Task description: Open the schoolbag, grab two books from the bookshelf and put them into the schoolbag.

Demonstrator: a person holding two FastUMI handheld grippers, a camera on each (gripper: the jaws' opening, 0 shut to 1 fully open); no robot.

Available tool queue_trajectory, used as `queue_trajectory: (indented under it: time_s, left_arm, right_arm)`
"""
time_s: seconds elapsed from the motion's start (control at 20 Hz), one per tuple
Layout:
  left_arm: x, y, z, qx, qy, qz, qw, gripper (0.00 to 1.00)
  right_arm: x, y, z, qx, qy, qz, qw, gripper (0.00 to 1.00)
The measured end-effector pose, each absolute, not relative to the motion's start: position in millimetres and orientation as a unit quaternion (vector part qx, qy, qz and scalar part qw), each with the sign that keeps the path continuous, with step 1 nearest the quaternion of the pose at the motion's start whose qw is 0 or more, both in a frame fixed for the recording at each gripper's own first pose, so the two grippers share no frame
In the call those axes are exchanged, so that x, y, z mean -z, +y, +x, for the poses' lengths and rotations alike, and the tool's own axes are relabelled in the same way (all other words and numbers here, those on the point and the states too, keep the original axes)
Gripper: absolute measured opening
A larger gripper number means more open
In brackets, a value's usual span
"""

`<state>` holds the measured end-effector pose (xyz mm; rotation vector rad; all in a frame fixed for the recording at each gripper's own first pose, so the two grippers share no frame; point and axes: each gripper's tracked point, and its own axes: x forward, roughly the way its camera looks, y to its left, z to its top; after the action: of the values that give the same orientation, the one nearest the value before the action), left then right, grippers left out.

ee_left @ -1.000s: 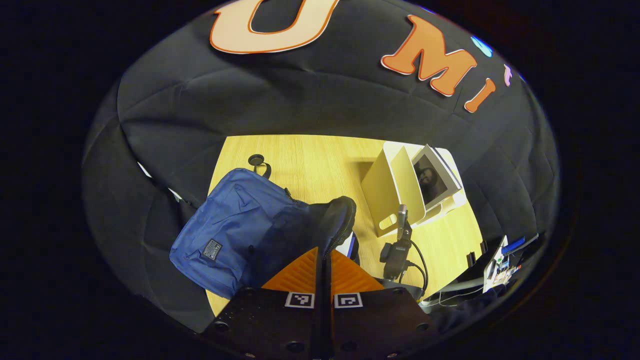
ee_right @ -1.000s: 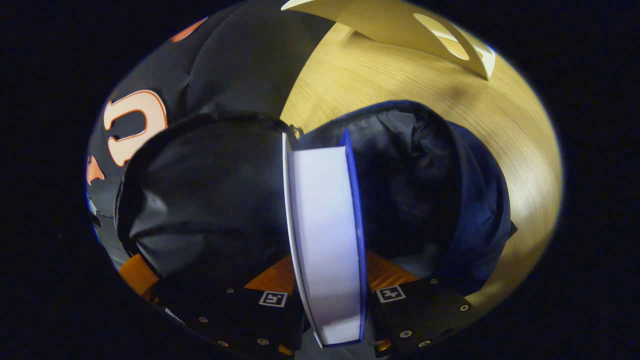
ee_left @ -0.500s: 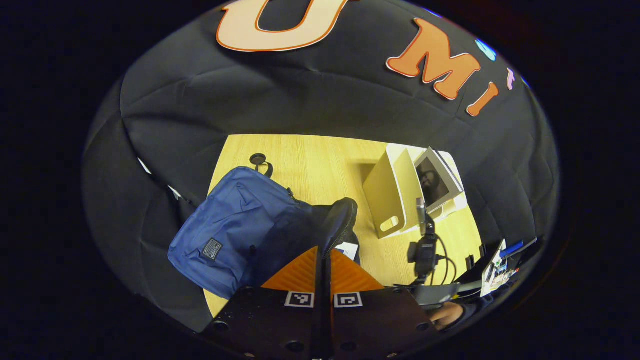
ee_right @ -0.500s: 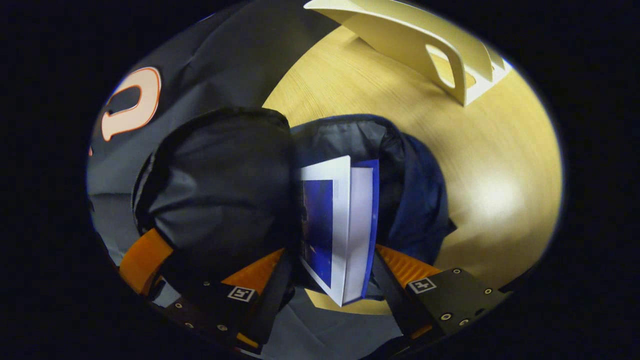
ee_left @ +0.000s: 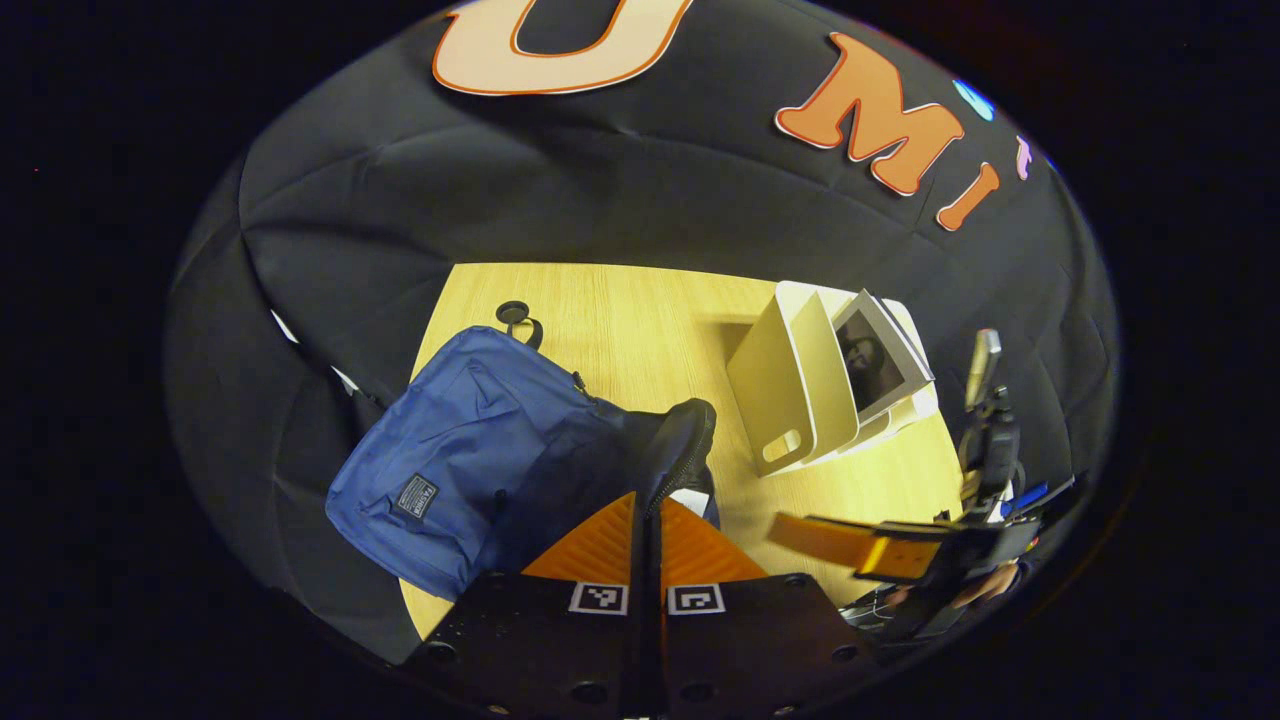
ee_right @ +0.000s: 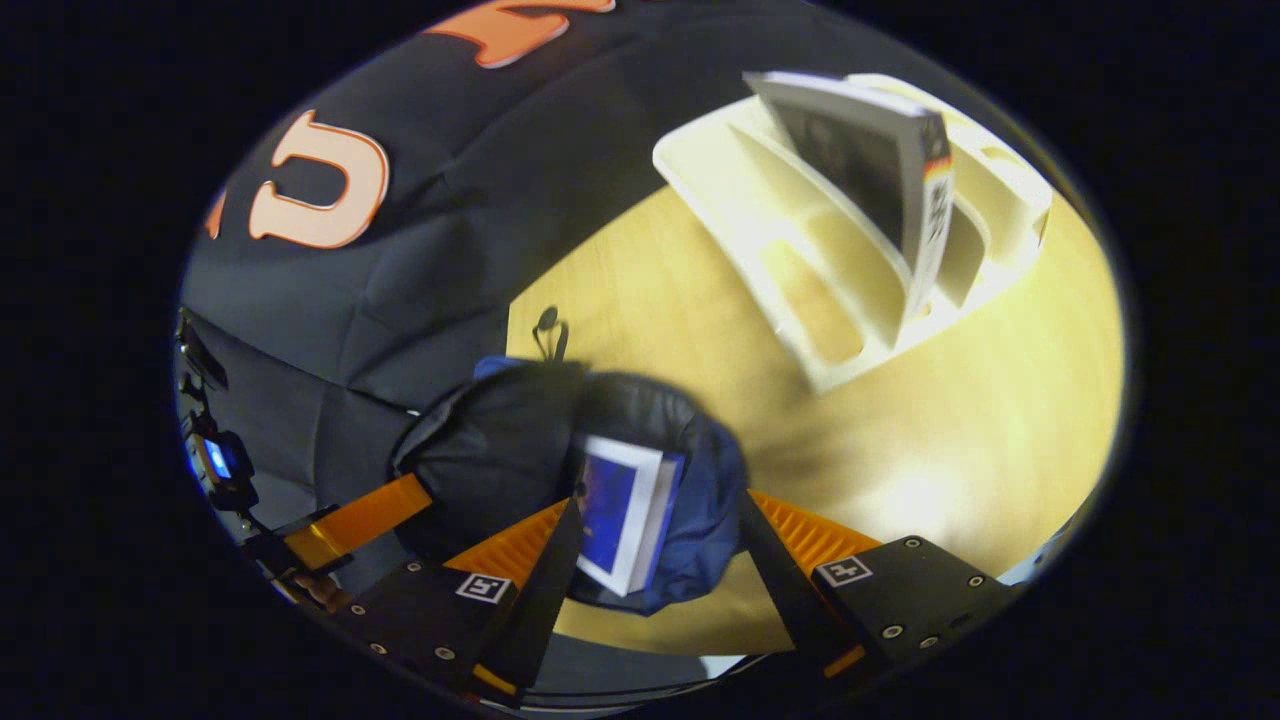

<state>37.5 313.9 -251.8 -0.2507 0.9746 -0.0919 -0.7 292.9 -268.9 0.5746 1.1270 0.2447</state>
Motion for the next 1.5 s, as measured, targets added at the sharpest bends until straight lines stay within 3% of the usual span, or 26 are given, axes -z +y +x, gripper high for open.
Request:
queue_trajectory:
  time_s: [0.15,0.5,1.1,1.5]
  left_arm:
    - [254.1,313.7,38.2,0.037,0.468,-0.121,0.875,0.00]
    - [257.5,310.9,39.7,0.020,0.468,-0.115,0.876,0.01]
    - [252.7,315.5,37.2,-0.006,0.464,-0.106,0.880,0.01]
    - [256.7,310.4,41.5,-0.002,0.472,-0.101,0.876,0.00]
  right_arm:
    - [243.2,222.5,21.0,-0.088,0.485,0.190,0.849,0.95]
    - [216.7,118.3,75.9,-0.065,0.484,0.063,0.870,0.95]
    - [270.5,139.7,162.1,-0.133,0.587,0.006,0.799,0.95]
    - [312.9,140.6,189.1,-0.108,0.621,-0.028,0.776,0.82]
